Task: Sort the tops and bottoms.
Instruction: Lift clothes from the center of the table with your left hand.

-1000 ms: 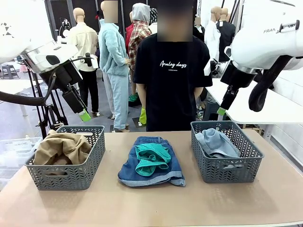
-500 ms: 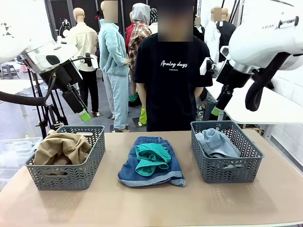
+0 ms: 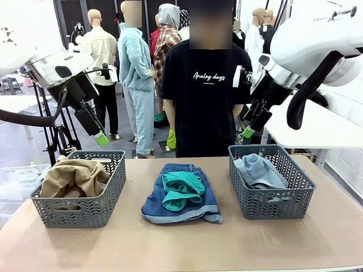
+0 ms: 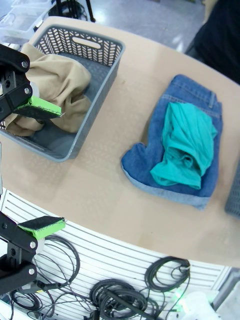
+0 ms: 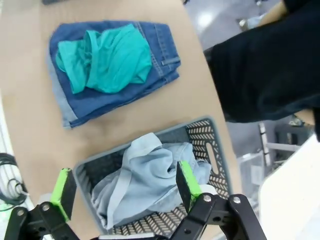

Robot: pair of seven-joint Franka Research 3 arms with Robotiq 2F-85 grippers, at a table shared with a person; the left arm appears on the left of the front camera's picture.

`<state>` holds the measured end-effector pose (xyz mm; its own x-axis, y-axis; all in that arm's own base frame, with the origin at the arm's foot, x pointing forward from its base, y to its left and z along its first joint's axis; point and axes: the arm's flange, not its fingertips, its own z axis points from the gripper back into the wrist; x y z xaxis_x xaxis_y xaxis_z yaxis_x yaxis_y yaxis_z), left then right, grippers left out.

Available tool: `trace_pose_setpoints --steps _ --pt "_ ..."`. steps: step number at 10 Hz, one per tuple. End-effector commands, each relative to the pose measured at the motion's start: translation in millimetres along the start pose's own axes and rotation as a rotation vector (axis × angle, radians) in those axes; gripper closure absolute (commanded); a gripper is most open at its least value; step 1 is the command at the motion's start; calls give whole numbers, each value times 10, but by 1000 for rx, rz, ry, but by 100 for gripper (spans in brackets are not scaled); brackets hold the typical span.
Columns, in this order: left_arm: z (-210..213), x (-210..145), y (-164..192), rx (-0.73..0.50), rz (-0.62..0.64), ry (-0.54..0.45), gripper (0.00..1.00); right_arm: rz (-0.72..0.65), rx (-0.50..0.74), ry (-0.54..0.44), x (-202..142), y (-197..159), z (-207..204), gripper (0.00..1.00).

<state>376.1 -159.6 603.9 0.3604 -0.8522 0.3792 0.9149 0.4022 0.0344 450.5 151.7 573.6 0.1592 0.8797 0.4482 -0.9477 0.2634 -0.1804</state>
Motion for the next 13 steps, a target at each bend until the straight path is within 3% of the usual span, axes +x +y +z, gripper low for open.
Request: trace_pose_setpoints --steps 1,11,13 --pt "23 -6 -1 1 -2 13 0 -6 5 10 13 32 -31 0" --pt "0 0 0 0 0 0 0 -6 5 10 13 32 -31 0" --pt "-93 27 -2 -49 -18 15 0 -6 5 10 13 32 -31 0"
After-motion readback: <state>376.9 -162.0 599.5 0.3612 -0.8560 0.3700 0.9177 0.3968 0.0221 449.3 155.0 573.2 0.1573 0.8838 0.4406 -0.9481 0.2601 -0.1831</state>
